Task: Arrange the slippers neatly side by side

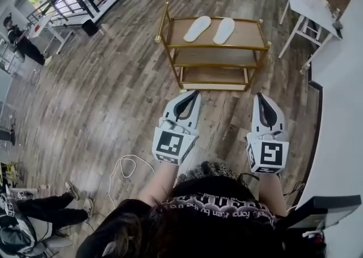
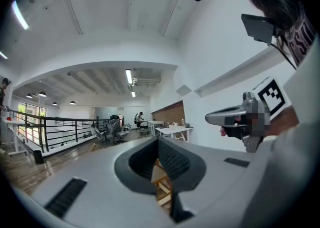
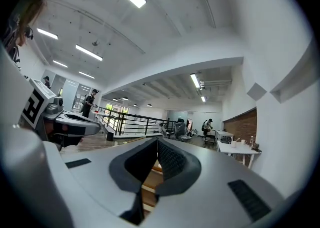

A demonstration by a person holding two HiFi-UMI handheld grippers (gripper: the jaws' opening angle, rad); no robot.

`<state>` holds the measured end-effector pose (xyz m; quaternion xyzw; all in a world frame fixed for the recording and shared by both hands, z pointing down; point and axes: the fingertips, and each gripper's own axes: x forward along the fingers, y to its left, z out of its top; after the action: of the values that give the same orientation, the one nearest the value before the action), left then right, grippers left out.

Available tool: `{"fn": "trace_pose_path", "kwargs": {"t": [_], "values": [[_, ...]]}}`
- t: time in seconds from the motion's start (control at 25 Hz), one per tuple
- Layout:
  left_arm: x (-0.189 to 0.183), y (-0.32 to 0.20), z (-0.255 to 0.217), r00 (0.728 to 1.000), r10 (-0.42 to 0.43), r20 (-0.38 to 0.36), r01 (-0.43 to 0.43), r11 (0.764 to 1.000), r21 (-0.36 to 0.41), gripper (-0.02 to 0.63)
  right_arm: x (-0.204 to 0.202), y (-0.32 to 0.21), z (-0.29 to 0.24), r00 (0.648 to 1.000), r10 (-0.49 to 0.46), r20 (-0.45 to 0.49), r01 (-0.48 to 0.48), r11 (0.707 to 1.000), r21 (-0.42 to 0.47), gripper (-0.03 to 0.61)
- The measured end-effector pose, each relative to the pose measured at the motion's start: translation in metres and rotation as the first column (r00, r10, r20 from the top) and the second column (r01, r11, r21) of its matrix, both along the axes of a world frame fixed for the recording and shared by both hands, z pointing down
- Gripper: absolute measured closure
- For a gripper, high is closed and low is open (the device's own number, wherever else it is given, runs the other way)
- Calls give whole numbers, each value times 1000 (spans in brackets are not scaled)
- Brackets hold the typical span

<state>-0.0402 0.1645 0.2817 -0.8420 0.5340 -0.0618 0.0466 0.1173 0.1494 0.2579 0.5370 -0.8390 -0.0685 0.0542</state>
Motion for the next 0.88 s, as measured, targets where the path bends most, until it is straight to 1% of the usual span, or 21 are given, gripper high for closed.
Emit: {"fn": "trace_pose_path", "kwargs": {"t": [0.28, 0.52, 0.6, 0.68, 0.76, 0.88], "values": [[1, -80, 17, 1000, 12, -7, -12, 1000, -27, 626, -8, -83, 17, 1000, -6, -20, 5, 1000, -29, 575], [6, -165, 11, 1000, 3, 23, -2, 1000, -18, 626, -5, -175, 13, 999, -31, -23, 31, 999, -14, 575], [3, -193, 5, 999, -17, 44, 17, 1000, 0, 626, -2, -205, 9, 999, -37, -21, 36, 999, -6, 575], [-5, -217, 3, 997, -57, 47, 56, 998, 5, 626, 0, -230, 10, 999, -40, -23, 40, 999, -11, 574], [-13, -238, 4, 995, -90, 45, 89, 996, 4, 626, 0, -253, 18, 999, -43, -27, 42, 999, -30, 574], [-21, -266, 11, 993, -109, 47, 109, 994, -7, 626, -3, -287, 31, 999, -43, -27, 42, 997, -60, 574]]}}
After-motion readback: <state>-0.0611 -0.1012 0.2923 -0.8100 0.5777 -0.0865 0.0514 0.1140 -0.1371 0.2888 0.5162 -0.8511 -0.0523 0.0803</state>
